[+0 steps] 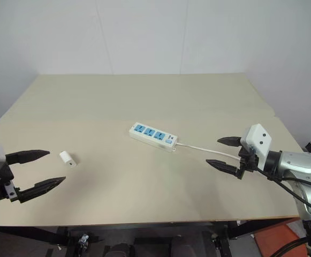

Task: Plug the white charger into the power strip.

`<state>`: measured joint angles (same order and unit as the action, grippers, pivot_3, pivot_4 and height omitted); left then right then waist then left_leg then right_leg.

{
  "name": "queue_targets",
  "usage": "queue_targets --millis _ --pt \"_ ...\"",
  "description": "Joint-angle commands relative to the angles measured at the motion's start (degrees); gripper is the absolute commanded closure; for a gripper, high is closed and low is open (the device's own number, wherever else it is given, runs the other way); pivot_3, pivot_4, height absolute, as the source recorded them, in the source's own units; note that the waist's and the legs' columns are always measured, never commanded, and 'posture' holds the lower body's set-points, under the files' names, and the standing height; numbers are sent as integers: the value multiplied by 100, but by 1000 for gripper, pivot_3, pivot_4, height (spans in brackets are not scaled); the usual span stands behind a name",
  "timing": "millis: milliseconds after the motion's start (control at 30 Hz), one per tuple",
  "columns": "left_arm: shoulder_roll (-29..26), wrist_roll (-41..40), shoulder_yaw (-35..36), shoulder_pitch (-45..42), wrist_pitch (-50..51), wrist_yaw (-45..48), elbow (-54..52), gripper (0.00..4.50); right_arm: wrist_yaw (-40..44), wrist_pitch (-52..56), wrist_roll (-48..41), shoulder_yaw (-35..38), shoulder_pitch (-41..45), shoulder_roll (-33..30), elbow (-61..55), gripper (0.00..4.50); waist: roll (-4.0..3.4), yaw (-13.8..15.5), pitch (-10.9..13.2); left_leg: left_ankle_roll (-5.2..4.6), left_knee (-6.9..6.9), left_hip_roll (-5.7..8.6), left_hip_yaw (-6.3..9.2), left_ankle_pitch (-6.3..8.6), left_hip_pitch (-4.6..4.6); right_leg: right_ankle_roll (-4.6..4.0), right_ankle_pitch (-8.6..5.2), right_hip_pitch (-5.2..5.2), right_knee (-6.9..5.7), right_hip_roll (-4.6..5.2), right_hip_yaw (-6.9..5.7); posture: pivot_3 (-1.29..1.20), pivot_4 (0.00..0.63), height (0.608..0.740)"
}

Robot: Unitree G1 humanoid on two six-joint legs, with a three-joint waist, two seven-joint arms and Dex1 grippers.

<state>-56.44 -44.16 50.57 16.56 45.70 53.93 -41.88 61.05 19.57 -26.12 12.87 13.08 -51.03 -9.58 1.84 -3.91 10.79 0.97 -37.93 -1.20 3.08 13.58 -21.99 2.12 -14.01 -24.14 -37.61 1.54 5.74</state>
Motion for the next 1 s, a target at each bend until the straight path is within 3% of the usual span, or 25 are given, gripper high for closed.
queue_targets --millis 33,400,667,767,1000 --pt "-97 -76 49 -69 38 -69 -88 0 -50 -19 -145 201 56 13 -133 62 0 0 0 0 0 0 0 0 0 0 0 0 0 0 0 0 150 740" --pt "-97 -207 -116 -272 0 -239 -106 0 -135 -61 -120 103 154 185 -98 62 0 3 0 0 0 1 0 0 -1 0 0 0 1 0 0 0 150 740" --pt "41 -462 -1324 -1239 -190 -490 19 0 -867 -706 604 -740 1043 1493 917 62 1 -13 -2 0 0 -1 0 0 3 -5 6 -1 -5 -4 1 0 150 740" --pt "198 -403 -1865 -1601 -360 -544 128 0 -1034 -1001 804 -1031 1499 2034 1475 62 1 -17 -1 0 0 2 1 0 -5 -47 32 -6 -4 -2 2 0 150 740" --pt "269 -208 -2299 -1841 -718 -379 474 0 -1368 -1775 1343 -1409 2247 2933 2973 62 0 -14 -1 0 0 3 5 0 -5 -50 37 -6 -5 -2 0 0 150 740"
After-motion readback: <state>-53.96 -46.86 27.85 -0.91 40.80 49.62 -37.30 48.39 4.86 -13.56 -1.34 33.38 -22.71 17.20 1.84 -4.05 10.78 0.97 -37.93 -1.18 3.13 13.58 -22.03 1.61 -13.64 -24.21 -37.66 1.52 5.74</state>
